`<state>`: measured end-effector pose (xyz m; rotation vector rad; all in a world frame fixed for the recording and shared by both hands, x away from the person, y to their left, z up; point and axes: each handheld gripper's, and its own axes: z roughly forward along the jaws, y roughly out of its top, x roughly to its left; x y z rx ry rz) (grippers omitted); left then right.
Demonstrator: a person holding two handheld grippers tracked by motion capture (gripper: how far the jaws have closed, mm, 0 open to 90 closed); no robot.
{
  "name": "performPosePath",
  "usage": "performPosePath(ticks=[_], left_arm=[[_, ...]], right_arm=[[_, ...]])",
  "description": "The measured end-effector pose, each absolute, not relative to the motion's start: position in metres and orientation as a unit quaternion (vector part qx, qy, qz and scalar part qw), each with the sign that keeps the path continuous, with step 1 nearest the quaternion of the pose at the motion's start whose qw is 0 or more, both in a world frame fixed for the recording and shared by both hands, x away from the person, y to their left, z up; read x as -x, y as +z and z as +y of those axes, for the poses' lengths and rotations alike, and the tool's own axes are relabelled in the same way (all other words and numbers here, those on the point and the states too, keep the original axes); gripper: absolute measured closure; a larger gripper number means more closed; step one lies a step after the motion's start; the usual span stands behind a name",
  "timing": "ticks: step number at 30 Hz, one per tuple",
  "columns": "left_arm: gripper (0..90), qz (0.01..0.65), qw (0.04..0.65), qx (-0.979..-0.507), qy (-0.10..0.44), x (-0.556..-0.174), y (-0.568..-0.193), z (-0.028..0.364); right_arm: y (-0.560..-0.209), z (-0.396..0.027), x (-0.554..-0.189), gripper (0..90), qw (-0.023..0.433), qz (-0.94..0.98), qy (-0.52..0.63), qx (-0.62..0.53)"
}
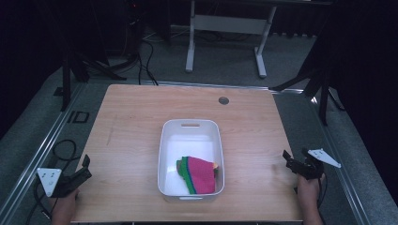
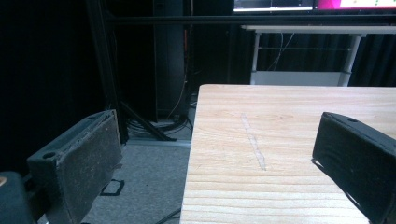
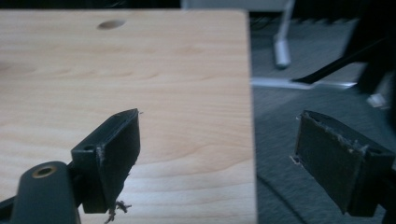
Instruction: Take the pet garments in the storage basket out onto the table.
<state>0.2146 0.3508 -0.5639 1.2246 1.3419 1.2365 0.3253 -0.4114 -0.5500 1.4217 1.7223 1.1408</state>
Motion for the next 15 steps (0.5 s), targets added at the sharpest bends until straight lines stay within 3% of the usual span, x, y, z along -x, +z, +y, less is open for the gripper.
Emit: performPosePath(ticks=[5,15], left_arm=[[1.8,0.541,0.459,-0.498,0.498,-0.2143,-0.5640,0.3518],[1.8,0.542,0.450,-0.508,0.496,-0.2152,-0.5632,0.3496]], right_arm=[[-0.5497,-0.4228,-0.3330,14.0,0.226,0.704,0.455,-0.497],[-0.5413,-0.4196,-0.3267,14.0,0.137,0.829,0.392,-0.375]])
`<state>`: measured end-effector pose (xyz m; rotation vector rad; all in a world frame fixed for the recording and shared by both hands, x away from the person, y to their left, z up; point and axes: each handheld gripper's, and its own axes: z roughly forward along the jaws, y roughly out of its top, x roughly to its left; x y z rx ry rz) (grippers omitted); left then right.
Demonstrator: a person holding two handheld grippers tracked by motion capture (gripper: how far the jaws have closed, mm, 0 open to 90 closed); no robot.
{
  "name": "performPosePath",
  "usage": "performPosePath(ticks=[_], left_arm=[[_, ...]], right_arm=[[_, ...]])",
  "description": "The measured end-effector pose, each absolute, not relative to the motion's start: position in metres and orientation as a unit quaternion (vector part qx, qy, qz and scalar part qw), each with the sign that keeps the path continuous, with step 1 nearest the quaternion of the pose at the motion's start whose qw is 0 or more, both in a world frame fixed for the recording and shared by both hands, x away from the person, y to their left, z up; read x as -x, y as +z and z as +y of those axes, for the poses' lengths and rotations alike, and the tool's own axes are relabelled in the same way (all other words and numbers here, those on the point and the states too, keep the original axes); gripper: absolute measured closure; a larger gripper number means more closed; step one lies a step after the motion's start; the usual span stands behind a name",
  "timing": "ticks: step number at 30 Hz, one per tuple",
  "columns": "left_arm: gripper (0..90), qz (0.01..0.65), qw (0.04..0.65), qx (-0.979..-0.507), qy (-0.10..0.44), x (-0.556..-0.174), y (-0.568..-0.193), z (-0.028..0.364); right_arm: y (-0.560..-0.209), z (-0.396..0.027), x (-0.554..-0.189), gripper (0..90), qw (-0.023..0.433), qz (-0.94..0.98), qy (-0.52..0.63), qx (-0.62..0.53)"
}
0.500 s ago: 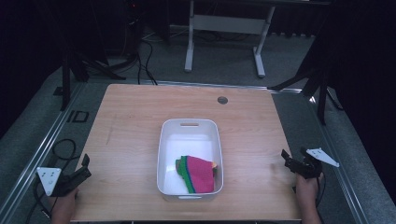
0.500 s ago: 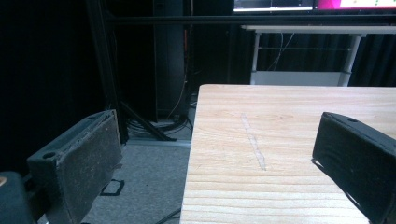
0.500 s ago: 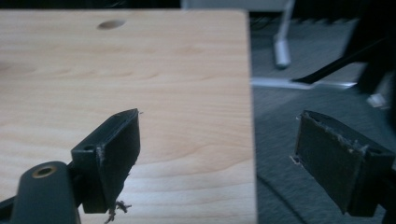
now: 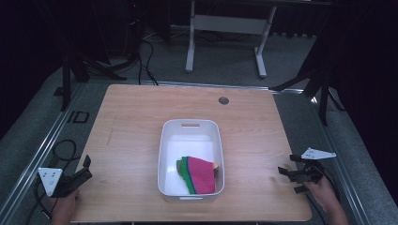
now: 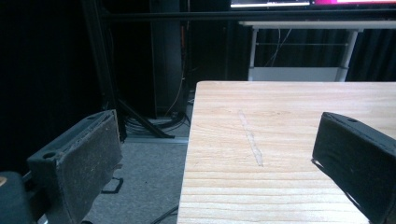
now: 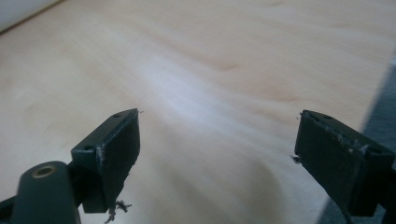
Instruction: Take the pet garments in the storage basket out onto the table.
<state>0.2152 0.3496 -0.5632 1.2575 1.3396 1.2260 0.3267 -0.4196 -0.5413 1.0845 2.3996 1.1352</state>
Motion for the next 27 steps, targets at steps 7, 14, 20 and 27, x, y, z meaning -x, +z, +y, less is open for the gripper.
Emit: performPosePath(ticks=[7,14,20,27], left_arm=[[1.8,0.538,0.457,-0.509,0.492,-0.215,-0.563,0.351],[1.8,0.534,0.464,-0.513,0.486,-0.214,-0.563,0.351],[1.8,0.530,0.466,-0.525,0.476,-0.215,-0.563,0.350],[1.8,0.525,0.472,-0.536,0.463,-0.214,-0.562,0.349]], right_arm=[[-0.533,-0.403,-0.324,13.8,0.082,0.866,0.361,-0.337],[-0.524,-0.379,-0.321,13.5,0.072,0.891,0.346,-0.284],[-0.511,-0.357,-0.323,13.9,0.060,0.908,0.346,-0.226],[-0.498,-0.334,-0.327,14.0,0.041,0.919,0.342,-0.190]])
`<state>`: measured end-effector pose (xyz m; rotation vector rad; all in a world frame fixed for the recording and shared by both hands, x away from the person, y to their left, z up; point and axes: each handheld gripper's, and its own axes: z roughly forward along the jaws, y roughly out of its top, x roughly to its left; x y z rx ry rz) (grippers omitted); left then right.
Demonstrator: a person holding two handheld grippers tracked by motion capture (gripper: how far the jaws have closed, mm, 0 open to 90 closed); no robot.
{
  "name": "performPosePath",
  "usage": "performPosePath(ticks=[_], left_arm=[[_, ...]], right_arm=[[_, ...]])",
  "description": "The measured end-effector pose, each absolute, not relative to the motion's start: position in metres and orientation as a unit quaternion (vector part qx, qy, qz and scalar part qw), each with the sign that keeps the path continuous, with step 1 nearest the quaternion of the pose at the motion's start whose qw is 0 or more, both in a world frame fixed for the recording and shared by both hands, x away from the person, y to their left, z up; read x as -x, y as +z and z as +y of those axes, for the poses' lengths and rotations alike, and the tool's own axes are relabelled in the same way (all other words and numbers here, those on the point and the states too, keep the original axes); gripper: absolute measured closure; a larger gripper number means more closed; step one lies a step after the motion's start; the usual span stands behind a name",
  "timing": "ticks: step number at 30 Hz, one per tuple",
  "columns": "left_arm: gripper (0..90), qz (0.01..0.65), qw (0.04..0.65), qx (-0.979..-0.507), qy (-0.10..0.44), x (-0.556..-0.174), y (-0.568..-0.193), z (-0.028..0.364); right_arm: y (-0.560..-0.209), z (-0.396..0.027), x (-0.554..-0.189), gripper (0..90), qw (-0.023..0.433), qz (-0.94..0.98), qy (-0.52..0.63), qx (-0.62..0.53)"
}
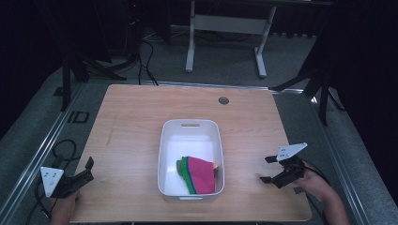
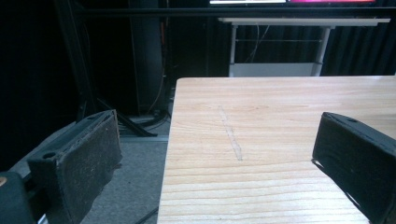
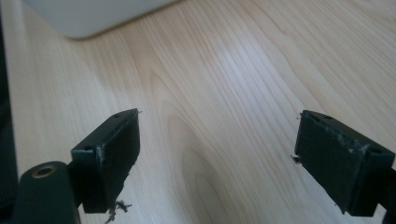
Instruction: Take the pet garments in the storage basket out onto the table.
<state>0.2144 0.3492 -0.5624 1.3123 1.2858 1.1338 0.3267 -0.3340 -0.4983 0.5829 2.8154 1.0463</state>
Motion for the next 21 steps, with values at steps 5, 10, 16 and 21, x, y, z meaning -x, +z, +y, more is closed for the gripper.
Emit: performPosePath(ticks=[5,10,16,21], left_arm=[[1.8,0.519,0.465,-0.544,0.467,-0.215,-0.562,0.347],[1.8,0.518,0.467,-0.546,0.465,-0.214,-0.562,0.347],[1.8,0.517,0.466,-0.546,0.466,-0.215,-0.562,0.346],[1.8,0.517,0.467,-0.545,0.467,-0.214,-0.562,0.346]], right_arm=[[-0.491,-0.319,-0.328,13.9,0.031,0.924,0.338,-0.174],[-0.478,-0.295,-0.328,13.9,0.031,0.932,0.328,-0.152],[-0.460,-0.266,-0.330,14.8,0.017,0.946,0.302,-0.114],[-0.444,-0.246,-0.334,13.4,0.014,0.949,0.302,-0.093]])
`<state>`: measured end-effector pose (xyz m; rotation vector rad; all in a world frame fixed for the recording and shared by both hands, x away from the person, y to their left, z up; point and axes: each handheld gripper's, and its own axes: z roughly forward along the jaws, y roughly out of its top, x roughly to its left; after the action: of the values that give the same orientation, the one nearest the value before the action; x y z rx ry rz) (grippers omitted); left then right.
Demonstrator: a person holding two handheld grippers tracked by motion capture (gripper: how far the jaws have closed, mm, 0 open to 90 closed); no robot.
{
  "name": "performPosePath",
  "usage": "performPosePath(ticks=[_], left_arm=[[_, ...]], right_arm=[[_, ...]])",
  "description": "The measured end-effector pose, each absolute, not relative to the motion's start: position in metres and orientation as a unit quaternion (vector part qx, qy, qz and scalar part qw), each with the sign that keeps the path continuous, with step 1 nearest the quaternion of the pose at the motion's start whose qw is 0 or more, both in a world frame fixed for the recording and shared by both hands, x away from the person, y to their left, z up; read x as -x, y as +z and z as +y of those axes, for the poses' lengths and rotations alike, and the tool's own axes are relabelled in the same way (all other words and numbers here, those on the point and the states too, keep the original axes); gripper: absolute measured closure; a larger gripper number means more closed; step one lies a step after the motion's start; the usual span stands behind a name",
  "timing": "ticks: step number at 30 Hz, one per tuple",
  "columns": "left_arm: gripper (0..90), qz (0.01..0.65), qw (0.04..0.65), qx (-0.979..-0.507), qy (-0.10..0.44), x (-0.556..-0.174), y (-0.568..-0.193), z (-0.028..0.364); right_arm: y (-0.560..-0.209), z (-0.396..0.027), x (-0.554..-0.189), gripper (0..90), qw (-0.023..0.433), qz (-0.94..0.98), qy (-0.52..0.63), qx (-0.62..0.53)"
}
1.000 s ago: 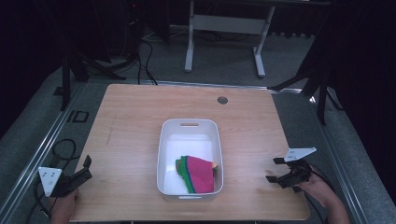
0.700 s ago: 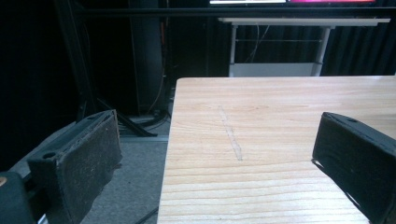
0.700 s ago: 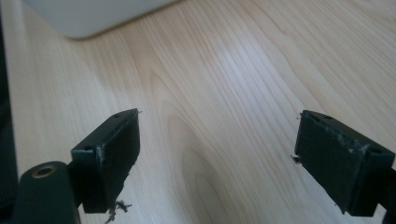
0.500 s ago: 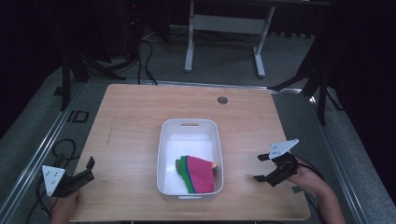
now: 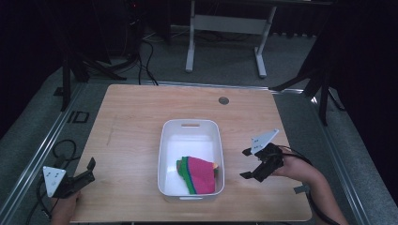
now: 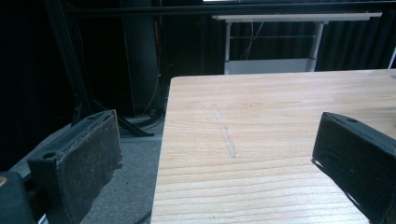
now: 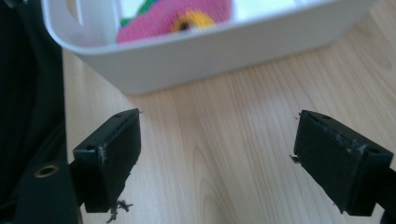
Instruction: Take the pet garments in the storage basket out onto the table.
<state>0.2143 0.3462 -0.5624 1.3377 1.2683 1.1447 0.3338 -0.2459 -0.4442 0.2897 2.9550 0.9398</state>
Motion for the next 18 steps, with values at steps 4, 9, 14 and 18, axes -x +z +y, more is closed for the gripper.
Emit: performPosePath(ticks=[4,9,14,18], left_arm=[[1.8,0.514,0.467,-0.546,0.469,-0.214,-0.563,0.345],[1.8,0.510,0.470,-0.544,0.471,-0.213,-0.563,0.345],[1.8,0.510,0.470,-0.544,0.472,-0.213,-0.563,0.345],[1.8,0.511,0.471,-0.543,0.471,-0.213,-0.563,0.345]], right_arm=[[-0.432,-0.230,-0.339,13.3,0.000,0.945,0.312,-0.097],[-0.420,-0.209,-0.344,13.4,0.014,0.949,0.303,-0.086],[-0.415,-0.193,-0.347,13.9,0.011,0.953,0.296,-0.068],[-0.417,-0.173,-0.353,14.2,0.004,0.956,0.289,-0.055]])
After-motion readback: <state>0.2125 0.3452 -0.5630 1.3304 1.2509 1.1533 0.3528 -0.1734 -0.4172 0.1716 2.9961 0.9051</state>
